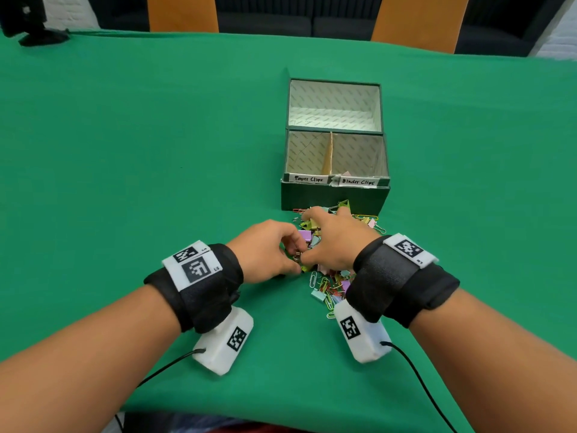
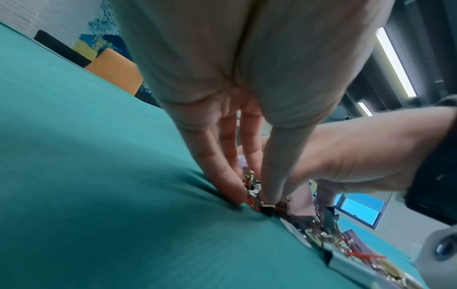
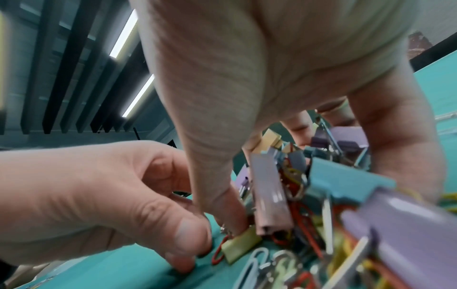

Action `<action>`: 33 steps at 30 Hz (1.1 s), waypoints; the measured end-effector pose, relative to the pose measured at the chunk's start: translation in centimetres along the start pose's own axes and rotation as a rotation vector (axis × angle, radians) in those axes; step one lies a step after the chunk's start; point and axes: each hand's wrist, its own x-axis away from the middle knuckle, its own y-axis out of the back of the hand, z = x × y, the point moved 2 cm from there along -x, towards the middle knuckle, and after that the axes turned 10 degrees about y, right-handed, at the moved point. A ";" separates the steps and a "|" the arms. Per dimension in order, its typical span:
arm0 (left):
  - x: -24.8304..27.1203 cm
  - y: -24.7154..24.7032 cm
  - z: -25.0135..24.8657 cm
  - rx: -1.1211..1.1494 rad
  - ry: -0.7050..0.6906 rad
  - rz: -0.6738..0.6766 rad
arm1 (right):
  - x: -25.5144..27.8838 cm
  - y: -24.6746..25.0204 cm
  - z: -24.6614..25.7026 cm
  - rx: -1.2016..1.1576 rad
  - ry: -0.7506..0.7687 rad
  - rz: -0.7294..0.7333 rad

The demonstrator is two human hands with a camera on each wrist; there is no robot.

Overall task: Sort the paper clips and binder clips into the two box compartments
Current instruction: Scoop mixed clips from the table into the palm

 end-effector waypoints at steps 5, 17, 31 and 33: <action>0.2 0.2 0.1 0.081 -0.013 -0.010 | 0.2 0.1 -0.2 -0.060 0.029 -0.040; -0.7 0.8 0.1 0.162 -0.013 -0.173 | 0.2 1.0 -2.8 -0.531 0.034 -0.162; -1.8 -1.2 -4.6 1.191 0.117 -0.042 | 2.3 3.9 -3.4 -0.892 0.113 -0.144; -1.8 -1.7 -5.7 1.416 0.178 0.144 | 2.4 4.4 -2.3 -0.814 0.172 -0.098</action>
